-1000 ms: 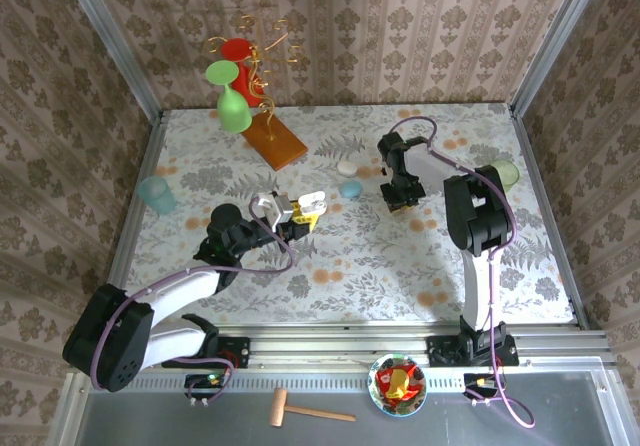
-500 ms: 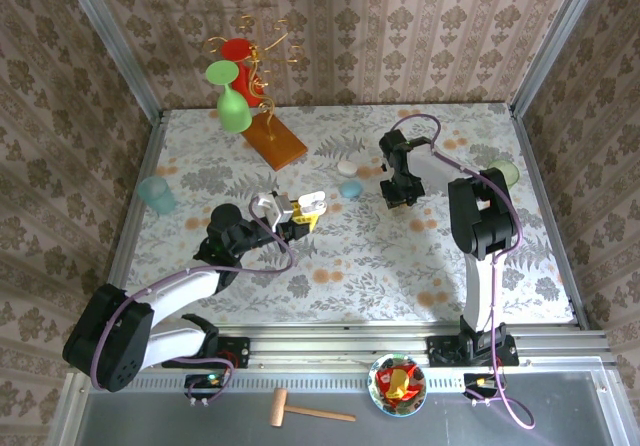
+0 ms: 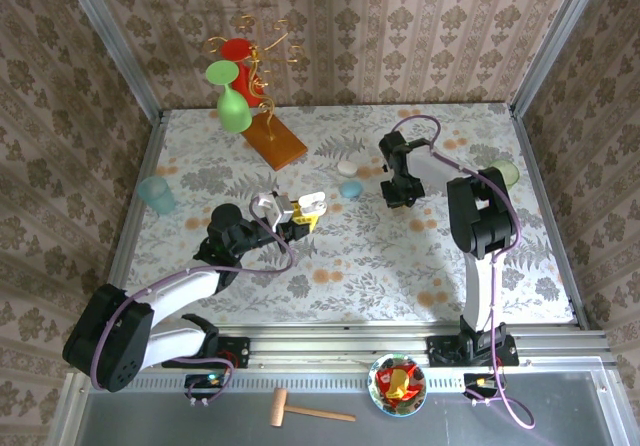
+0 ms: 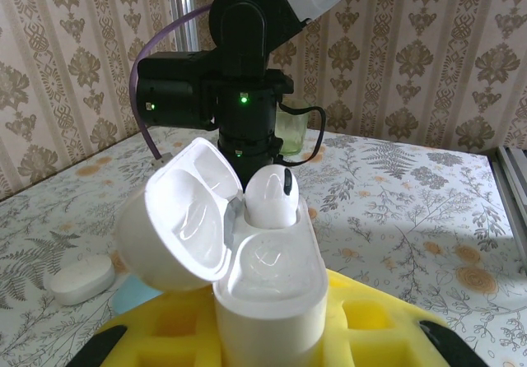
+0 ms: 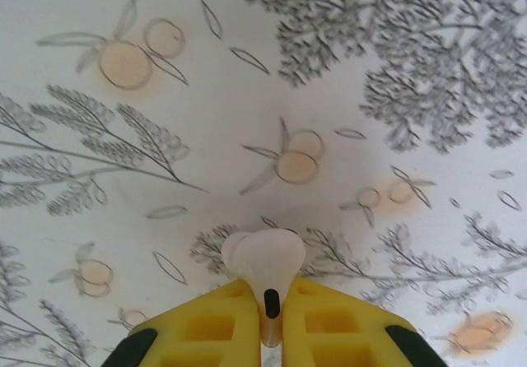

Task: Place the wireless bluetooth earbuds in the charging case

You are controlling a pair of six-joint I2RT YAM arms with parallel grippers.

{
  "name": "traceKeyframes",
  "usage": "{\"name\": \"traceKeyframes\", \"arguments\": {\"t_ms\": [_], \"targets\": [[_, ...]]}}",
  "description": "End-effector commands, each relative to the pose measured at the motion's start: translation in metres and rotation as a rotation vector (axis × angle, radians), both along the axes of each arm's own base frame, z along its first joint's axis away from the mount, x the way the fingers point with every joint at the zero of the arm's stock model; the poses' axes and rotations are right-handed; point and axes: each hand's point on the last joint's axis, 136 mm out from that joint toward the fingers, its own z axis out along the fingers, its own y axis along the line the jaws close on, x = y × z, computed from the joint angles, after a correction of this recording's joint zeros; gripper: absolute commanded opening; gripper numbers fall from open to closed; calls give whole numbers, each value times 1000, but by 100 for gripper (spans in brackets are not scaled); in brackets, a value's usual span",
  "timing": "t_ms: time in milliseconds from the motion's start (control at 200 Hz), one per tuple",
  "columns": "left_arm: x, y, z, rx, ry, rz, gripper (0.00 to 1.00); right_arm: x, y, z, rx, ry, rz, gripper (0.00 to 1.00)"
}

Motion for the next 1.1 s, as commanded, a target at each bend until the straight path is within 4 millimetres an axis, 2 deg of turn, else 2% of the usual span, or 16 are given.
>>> {"name": "traceKeyframes", "arguments": {"t_ms": [0, 120, 235, 335, 495, 775, 940, 1095], "targets": [[-3, 3, 6, -6, -39, -1, 6, -1, -16, 27, -78, -67, -14, 7], [-1, 4, 6, -6, -46, 10, 6, -9, -30, 37, -206, -77, 6, 6], [1, 8, 5, 2, -37, 30, 6, -17, -44, 42, -409, -61, 74, 6], [1, 11, 5, 7, -34, 40, 6, -20, -44, 43, -575, -41, 162, 7], [-1, 15, 10, 7, -43, 52, 6, -21, -28, 31, -665, -4, 262, 7], [-4, 20, 11, 11, -38, 64, 6, -23, 6, 5, -694, 46, 387, 10], [-5, 20, 15, 6, -43, 65, 6, -26, 22, 4, -661, 40, 419, 15], [-5, 20, 16, 3, -40, 61, 6, -28, 36, 4, -575, 28, 419, 24]]}}
